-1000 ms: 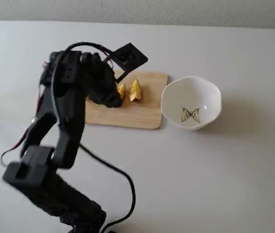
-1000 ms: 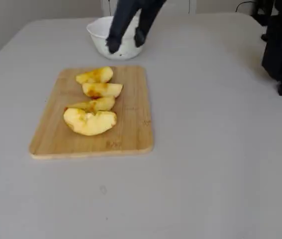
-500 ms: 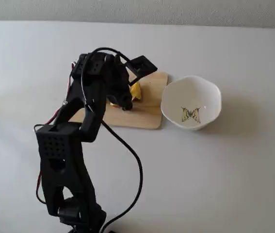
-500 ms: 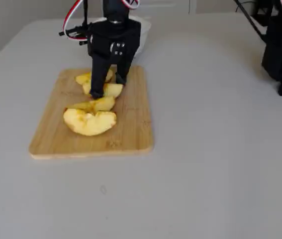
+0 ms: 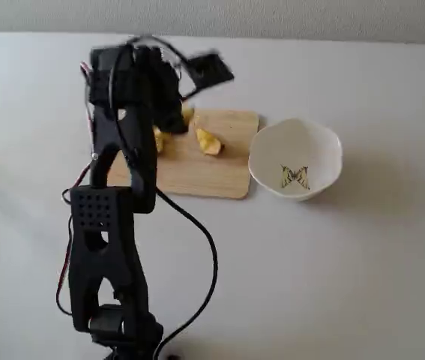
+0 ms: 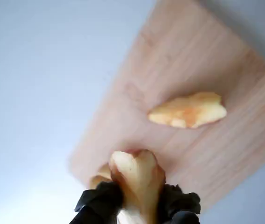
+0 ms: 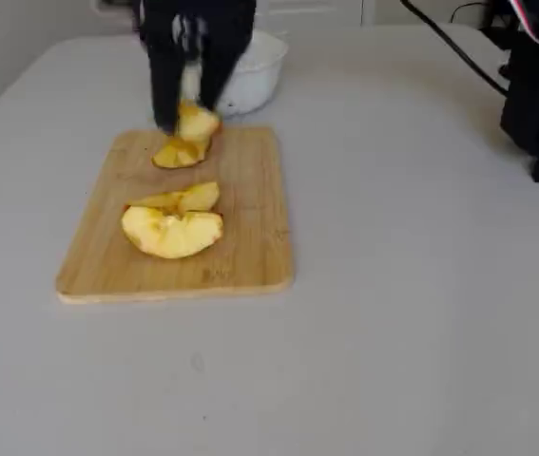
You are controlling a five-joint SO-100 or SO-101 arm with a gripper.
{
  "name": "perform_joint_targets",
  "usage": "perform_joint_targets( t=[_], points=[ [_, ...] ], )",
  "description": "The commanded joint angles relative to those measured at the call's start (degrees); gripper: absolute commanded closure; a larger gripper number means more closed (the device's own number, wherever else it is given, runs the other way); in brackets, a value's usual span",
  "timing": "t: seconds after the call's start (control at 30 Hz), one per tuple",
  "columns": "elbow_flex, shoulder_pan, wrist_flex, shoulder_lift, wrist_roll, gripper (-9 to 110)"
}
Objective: Pick up the second from the right apple slice from the cutting board and place it into the bowl
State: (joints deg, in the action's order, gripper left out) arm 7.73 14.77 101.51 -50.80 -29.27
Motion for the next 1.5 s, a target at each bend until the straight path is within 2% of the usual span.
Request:
perform_joint_targets(
  t=[0.0, 0.1, 0.23, 0.43, 0.53, 0.6, 0.63, 0.67, 0.77, 0.8, 0.97, 1.1, 1.17, 1.2, 1.33, 1.47],
  points=[
    [-2.11, -15.91, 2.72, -15.64, 2.72, 102],
    [-2.64, -25.31, 2.55, -10.46, 0.44, 102],
    [-2.29, -29.09, 2.81, -0.44, -2.72, 101],
    [-2.20, -26.89, 2.81, 9.49, -6.24, 74],
    [-2.20, -25.93, 2.90, 12.13, -7.29, 54],
    [-1.93, -25.93, 3.16, 10.63, -5.98, 51],
    [-0.18, -26.02, 3.16, 7.47, -5.19, 51],
    [1.58, -26.10, 3.16, 3.08, -3.69, 57],
    [8.53, -26.54, 3.16, -17.84, 4.13, 96],
    [12.39, -26.10, 3.16, -27.33, 5.89, 101],
    [45.35, -14.33, -0.70, -77.52, 9.93, 101],
    [93.52, -9.14, -19.95, -115.93, 14.33, 98],
    [112.94, -9.67, -24.08, -132.28, 13.62, 96],
    [119.62, -10.02, -22.59, -137.64, 12.66, 96],
    [133.24, -13.89, -14.68, -137.72, 11.69, 102],
    [145.90, -18.63, -18.37, -137.72, 13.62, 102]
  ],
)
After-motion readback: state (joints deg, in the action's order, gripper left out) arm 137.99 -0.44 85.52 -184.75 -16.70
